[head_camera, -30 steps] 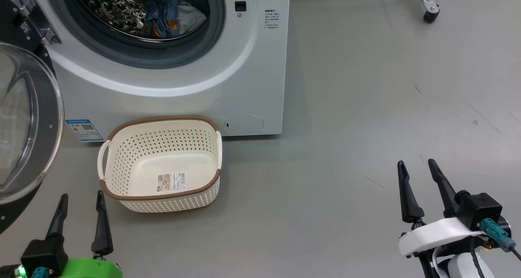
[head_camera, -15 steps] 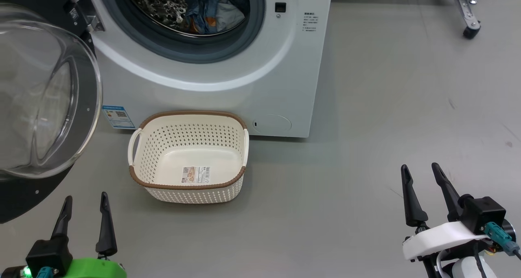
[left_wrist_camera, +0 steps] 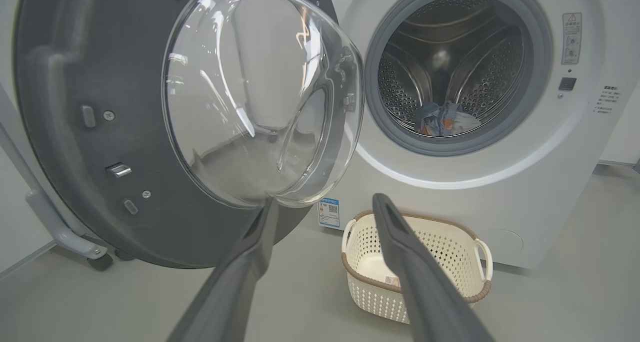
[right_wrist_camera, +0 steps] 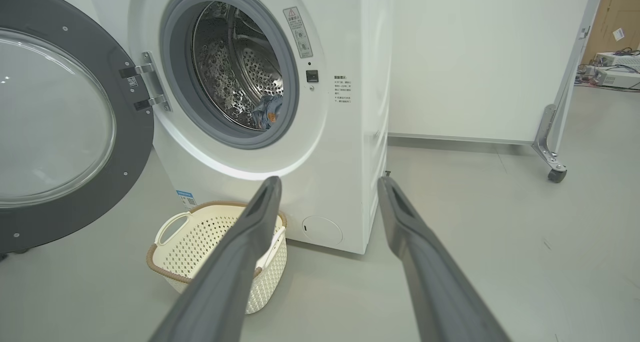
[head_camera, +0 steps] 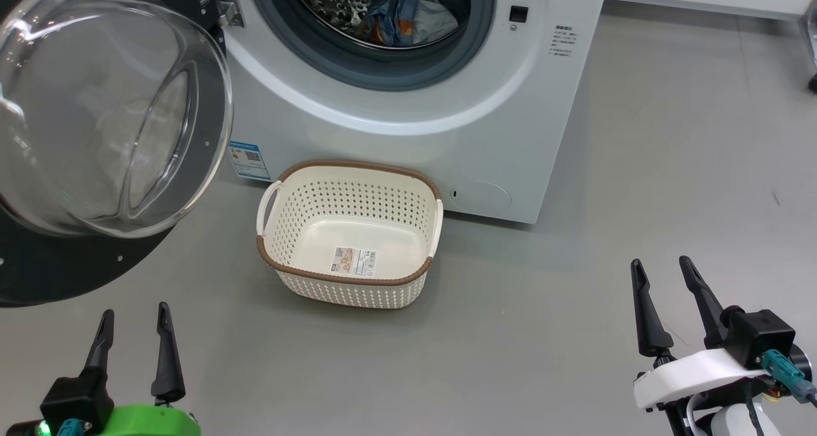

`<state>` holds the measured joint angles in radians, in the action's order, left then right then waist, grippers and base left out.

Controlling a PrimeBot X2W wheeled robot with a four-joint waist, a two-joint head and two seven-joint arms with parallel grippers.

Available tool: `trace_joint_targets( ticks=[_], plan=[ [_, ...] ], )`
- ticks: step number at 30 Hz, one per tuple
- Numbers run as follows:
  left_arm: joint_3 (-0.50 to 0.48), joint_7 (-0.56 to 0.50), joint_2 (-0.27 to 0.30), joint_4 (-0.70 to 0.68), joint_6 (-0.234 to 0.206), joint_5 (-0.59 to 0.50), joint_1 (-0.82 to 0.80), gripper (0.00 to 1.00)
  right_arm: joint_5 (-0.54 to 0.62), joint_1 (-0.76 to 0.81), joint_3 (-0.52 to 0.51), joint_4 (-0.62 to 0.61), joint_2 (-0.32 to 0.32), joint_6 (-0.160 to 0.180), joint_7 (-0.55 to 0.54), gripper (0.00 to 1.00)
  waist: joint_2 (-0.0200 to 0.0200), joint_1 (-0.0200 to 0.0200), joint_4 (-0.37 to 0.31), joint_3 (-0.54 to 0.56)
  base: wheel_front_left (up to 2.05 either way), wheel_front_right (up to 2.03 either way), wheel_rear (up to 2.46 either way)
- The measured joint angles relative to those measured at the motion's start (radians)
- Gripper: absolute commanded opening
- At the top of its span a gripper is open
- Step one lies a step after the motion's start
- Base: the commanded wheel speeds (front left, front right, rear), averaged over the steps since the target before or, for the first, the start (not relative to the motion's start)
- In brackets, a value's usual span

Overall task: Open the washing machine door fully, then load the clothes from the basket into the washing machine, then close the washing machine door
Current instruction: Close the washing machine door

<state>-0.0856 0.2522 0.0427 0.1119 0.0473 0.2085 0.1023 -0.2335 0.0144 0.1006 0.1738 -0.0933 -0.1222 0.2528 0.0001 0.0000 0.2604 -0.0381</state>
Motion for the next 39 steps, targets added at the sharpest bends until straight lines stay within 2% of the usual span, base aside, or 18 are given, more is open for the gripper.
trace_joint_targets(
  ticks=[18,39],
  plan=[
    [-0.012,0.0,0.0,0.004,-0.031,-0.001,0.008,1.0,0.005,0.01,0.02,0.006,0.002,0.0,0.0,1.0,0.0,0.0,0.126,0.022,0.0,0.0,0.0],
    [-0.038,0.0,0.0,-0.013,-0.048,-0.003,0.035,1.0,0.007,0.01,0.043,0.009,0.006,0.0,0.0,1.0,0.0,0.0,0.138,0.011,0.0,0.0,0.0]
  ],
)
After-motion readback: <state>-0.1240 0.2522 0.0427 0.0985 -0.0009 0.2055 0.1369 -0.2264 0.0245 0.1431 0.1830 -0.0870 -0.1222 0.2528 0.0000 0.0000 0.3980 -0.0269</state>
